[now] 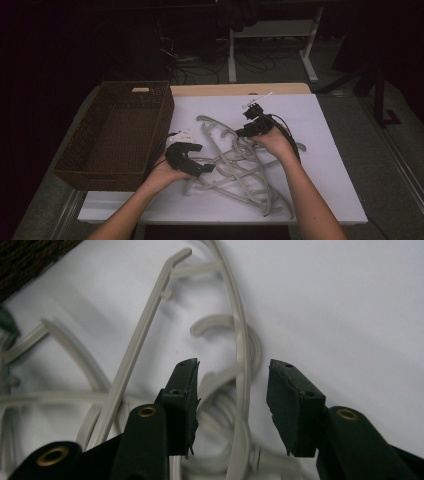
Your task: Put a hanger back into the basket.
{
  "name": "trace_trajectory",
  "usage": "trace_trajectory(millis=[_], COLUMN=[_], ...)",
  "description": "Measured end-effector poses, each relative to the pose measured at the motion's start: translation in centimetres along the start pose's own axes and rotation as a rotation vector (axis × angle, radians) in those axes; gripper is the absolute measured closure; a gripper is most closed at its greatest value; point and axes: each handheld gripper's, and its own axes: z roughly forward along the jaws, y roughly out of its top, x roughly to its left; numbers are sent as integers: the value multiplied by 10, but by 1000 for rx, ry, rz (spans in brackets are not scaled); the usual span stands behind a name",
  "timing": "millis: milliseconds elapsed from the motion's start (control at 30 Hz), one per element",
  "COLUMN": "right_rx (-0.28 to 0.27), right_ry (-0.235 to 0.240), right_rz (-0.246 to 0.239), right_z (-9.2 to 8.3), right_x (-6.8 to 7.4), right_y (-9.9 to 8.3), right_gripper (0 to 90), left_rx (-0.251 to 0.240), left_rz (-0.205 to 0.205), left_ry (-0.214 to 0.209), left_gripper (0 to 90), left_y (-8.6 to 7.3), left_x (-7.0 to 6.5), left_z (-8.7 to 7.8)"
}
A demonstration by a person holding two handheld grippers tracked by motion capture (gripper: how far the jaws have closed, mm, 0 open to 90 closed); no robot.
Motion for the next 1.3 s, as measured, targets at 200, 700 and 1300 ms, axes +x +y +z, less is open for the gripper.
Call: trace_trajectory(millis=[200,700,1300], right_rx=[12,45,93], right_ry=[13,40,28], right_rz=[28,75,90], right_z=[-12,-19,0], right_x=[1,5,1], right_y=[-31,-82,-89], right_gripper=[530,500,704], left_rx=[2,10,10], left_rz=[-3,-2,-4], left_ry=[0,-7,-1], left_gripper=[61,61,63], left_y=[-1,-2,-2], left_x=[0,-1,1], left_z=[0,4,3])
